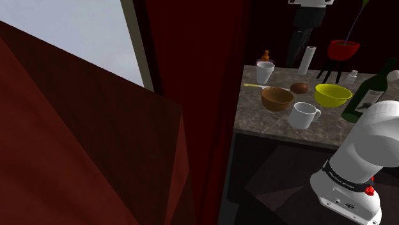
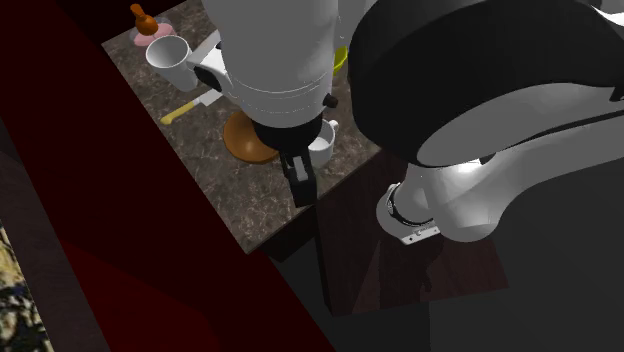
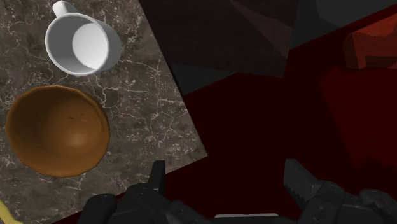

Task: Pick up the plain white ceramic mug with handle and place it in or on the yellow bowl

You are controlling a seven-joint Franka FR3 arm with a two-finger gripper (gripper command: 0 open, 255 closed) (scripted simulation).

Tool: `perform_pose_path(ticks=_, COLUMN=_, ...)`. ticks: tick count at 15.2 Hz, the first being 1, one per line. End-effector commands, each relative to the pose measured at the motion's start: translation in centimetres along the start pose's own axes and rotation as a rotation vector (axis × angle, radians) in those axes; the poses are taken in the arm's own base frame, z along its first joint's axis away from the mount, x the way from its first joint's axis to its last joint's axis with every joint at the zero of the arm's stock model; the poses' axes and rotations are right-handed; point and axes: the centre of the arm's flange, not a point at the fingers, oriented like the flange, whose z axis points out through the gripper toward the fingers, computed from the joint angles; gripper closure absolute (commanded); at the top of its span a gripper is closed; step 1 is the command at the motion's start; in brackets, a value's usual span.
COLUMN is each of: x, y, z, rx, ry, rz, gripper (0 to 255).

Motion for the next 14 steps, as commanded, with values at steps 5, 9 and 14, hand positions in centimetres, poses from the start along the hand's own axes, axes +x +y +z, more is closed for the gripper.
perform_pose_path(ticks=5, x=-1.7, y=2.5, z=4.2, rx=-0.011, ry=-0.001, rz=0.005, gripper=0)
perform_pose_path(ticks=9, x=-3.4, y=5.1, z=8.4, rx=-0.022, ry=-0.002, rz=0.009, gripper=0)
perform_pose_path(ticks=14, x=-5.5, y=8.3, z=13.6, rx=-0.035, ry=-0.004, rz=0.015, gripper=0)
